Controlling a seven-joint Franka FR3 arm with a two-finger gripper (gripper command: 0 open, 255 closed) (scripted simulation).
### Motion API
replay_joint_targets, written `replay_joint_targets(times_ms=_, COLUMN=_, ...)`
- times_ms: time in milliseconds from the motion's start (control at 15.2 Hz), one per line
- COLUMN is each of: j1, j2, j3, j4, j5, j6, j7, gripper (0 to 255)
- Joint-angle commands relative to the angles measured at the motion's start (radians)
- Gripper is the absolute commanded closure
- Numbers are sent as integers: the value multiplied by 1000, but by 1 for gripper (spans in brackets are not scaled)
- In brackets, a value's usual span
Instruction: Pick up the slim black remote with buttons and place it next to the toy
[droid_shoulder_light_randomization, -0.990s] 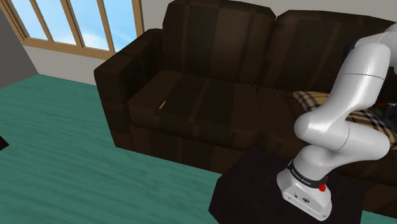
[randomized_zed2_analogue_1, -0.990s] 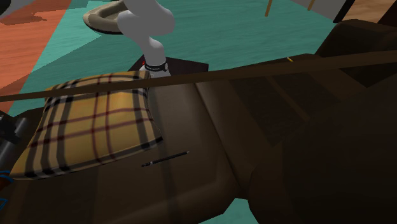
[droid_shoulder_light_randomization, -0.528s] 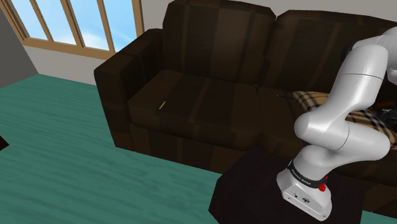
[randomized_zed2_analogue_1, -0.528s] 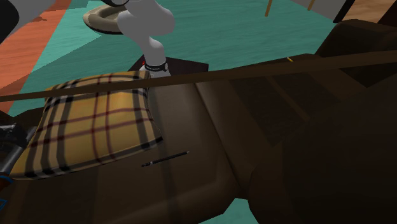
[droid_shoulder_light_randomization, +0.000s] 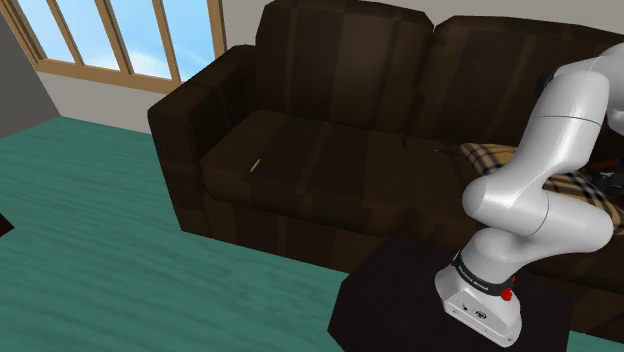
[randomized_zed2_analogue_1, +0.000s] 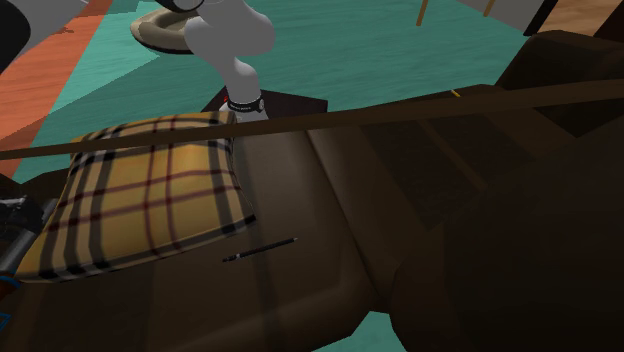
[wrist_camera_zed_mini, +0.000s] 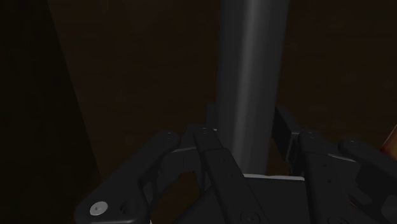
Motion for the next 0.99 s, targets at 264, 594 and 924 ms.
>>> replay_joint_targets(times_ms=264, j1=0, j2=4, j3=2, j4=-4, j5=1, j6=3, j7=-1, gripper=0)
replay_joint_targets(times_ms=594, j1=15, j2=-52, j3=-42, j4=46, j5=-56, j6=-86, j7=32, gripper=0)
replay_joint_targets(times_ms=924, j1=15, j2=-52, j3=-42, j4=46, j5=-56, j6=-86, j7=32, gripper=0)
